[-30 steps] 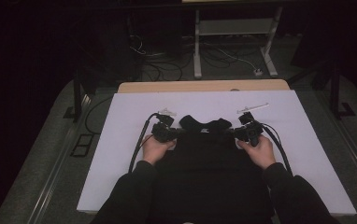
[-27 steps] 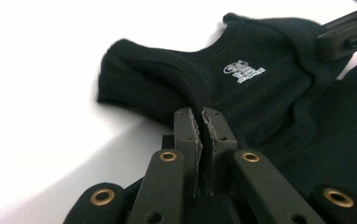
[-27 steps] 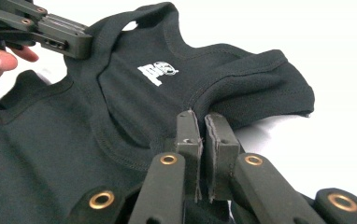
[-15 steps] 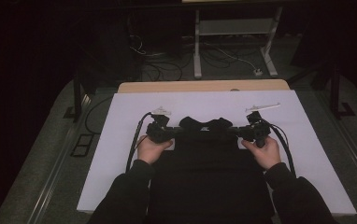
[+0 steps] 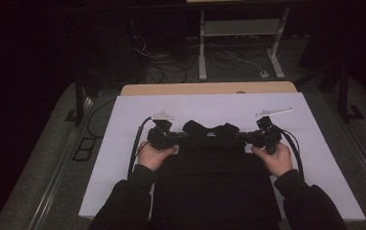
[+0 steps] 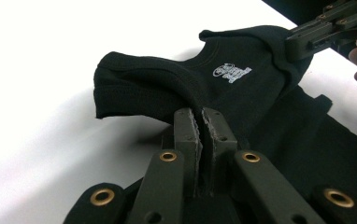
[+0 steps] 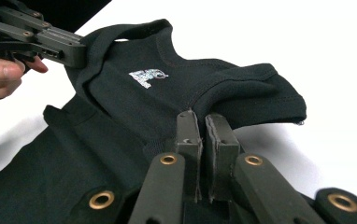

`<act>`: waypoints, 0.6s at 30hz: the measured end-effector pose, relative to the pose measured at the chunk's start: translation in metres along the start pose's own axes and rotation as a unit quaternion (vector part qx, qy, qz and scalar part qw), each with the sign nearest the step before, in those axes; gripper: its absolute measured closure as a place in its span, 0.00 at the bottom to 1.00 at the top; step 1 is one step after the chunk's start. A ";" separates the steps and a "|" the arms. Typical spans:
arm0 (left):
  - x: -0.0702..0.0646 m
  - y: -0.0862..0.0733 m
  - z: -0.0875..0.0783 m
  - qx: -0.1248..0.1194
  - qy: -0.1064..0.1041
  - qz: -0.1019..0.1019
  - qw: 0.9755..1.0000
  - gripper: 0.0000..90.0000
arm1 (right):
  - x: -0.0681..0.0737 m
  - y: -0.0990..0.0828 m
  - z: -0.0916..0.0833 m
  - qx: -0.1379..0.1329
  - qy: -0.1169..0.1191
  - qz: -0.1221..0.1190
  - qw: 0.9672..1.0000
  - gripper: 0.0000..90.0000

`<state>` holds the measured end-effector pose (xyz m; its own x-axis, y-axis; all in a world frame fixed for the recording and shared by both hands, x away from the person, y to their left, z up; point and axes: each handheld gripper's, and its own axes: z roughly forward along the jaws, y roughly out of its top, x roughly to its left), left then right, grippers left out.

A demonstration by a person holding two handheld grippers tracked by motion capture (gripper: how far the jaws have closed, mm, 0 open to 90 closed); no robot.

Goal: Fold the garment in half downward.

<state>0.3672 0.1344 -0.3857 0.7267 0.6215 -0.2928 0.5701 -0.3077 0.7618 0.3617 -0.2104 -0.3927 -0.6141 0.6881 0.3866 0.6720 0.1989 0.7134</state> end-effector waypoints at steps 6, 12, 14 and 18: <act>-0.003 -0.002 -0.006 -0.005 -0.004 -0.003 1.000 0.93 | 0.006 -0.003 -0.006 -0.003 0.005 -0.003 1.000 0.93; -0.006 -0.005 -0.009 -0.004 -0.009 -0.003 1.000 0.93 | 0.009 -0.007 -0.010 -0.004 0.008 -0.001 1.000 0.93; -0.007 -0.007 -0.010 -0.005 -0.010 -0.004 1.000 0.93 | 0.011 -0.010 -0.011 -0.002 0.006 -0.001 1.000 0.93; -0.011 -0.010 -0.014 -0.006 -0.011 -0.003 1.000 0.93 | 0.014 -0.013 -0.014 -0.004 0.007 -0.002 1.000 0.93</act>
<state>0.3486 0.1404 -0.3820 0.7318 0.6073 -0.3092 0.5694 -0.2956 0.7671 0.3390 -0.2128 -0.3885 -0.6221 0.6780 0.3915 0.6663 0.1960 0.7194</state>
